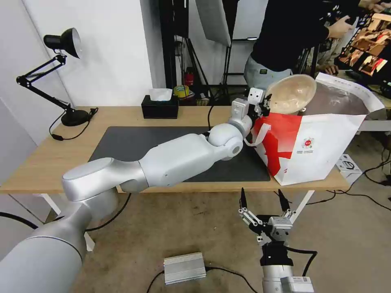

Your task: Pick up the trash from the table and place it into the takeout bag.

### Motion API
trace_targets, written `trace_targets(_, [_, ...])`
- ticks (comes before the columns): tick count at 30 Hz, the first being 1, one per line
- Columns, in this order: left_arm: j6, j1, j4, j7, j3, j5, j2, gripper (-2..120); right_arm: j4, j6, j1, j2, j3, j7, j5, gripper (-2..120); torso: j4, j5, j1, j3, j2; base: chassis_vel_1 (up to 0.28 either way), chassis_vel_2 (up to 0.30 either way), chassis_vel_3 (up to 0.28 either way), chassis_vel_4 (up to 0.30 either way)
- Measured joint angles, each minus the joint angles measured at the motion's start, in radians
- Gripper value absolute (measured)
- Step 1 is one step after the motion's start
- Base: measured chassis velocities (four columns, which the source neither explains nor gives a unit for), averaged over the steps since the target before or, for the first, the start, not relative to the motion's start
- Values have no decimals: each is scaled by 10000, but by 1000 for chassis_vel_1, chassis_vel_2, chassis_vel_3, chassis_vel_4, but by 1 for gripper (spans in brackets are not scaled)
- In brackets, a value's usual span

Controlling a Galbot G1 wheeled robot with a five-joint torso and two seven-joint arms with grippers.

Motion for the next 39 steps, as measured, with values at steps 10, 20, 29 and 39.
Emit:
trace_targets(10, [-305,-128,-221,68,317,5,277,55,0,0,0,0,0,0,0,100,2,-1,0,0,0,0,0,0,0])
trace_targets(20, [-439,-199,-335,171,395,163,405,91,0,0,0,0,0,1,0,100,0,0,0,0,-2,0,0,0,0])
trace_targets(29, [-494,-221,-555,167,233,133,625,100,0,0,0,0,0,0,0,100,0,0,0,0,-1,0,0,0,0])
trace_targets(39, [-492,-316,-679,326,188,-354,672,100,0,0,0,0,0,0,0,100,1,0,1,0,-1,0,0,0,0])
